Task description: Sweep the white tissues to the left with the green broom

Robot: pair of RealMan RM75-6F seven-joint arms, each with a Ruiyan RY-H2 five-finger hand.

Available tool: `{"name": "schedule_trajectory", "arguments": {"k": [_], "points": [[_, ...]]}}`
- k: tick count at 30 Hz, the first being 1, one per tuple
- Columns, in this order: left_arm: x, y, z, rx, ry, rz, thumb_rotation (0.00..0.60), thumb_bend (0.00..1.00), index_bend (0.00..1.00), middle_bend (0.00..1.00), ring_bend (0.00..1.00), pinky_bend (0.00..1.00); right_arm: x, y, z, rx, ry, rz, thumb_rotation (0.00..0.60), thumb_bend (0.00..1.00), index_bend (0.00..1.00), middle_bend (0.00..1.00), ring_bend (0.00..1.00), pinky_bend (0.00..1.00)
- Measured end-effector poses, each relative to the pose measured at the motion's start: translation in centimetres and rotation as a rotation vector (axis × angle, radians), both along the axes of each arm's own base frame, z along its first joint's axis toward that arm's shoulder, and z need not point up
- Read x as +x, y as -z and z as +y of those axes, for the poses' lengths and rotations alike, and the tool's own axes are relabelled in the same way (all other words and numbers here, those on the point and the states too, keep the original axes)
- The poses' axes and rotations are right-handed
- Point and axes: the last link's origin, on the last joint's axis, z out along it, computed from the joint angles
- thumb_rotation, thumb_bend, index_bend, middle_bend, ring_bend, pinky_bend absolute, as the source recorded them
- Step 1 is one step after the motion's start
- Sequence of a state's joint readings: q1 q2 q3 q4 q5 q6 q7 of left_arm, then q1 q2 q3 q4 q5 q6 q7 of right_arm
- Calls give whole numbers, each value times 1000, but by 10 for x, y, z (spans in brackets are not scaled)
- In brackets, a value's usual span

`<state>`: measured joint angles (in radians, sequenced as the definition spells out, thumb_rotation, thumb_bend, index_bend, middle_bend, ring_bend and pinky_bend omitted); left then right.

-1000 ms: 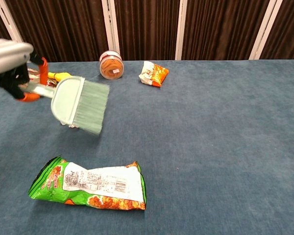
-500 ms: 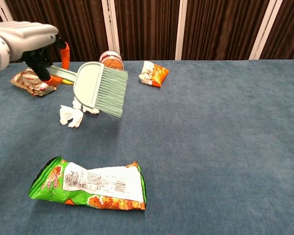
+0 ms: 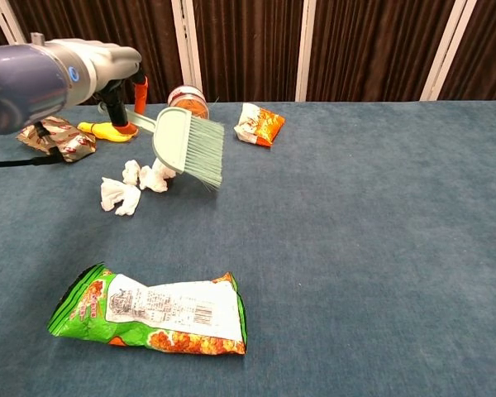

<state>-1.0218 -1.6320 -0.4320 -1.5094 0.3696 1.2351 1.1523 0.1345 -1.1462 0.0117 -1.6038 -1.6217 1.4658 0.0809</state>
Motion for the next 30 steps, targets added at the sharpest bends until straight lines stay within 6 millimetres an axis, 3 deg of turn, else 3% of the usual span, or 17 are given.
{"name": "schedule_trajectory", "arguments": {"k": [16,21,30], "points": [[-26,22,11,-69,-209,7,600,812,830,1000,1000,994,0,0,1,3,2,1,600,304,0,0,0,0],[-37,10,11,-56,-219,24,600,813,830,1000,1000,994,-1,-1,1,0,5,1,600,303,0,0,0,0],[-75,-31,6,-13,-277,103,600,813,831,1000,1000,994,0,1,1,-4,1,11,600,303,0,0,0,0]]}}
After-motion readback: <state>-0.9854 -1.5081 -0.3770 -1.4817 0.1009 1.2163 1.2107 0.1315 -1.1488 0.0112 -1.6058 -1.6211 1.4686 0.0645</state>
